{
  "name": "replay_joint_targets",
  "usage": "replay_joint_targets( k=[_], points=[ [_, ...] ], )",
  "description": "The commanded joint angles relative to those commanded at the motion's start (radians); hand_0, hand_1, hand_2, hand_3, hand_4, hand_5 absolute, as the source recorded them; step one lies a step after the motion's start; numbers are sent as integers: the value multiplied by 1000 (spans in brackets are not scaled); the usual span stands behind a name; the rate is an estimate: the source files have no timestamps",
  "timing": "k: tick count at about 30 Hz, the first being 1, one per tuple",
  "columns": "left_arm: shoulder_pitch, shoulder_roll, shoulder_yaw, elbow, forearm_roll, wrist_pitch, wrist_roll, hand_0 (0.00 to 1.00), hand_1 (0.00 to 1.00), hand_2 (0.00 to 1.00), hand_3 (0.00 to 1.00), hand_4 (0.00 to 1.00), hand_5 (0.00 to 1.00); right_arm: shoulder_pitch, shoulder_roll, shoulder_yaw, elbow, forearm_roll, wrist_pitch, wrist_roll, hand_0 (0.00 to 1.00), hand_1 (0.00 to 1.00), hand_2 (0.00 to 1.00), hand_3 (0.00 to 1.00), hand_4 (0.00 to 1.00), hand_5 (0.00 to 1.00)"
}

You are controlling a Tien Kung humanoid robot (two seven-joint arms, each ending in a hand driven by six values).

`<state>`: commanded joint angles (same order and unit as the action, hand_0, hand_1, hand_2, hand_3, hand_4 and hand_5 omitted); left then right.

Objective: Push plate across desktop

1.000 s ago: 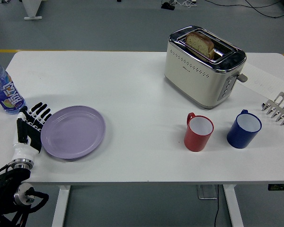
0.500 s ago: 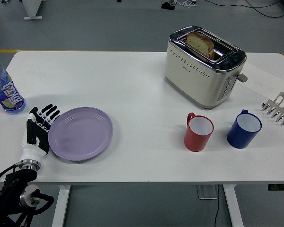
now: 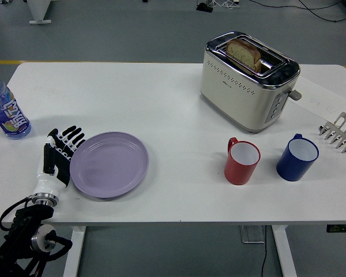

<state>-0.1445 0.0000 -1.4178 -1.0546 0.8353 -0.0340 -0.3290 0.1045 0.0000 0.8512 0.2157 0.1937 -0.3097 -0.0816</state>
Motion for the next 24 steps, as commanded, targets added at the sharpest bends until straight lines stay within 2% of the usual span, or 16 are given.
replay_joint_targets(
  k=[9, 24],
  points=[
    [-12, 0, 62, -3, -5, 5, 0, 796, 772, 732, 628, 451, 998, 7, 0, 0, 0, -1, 1, 1, 568, 473, 615, 618, 391, 575],
    [-20, 0, 99, -19, -12, 14, -8, 795, 772, 732, 628, 450, 998, 9, 0, 3, -1, -6, 2, 1, 567, 473, 615, 618, 390, 574]
  ],
)
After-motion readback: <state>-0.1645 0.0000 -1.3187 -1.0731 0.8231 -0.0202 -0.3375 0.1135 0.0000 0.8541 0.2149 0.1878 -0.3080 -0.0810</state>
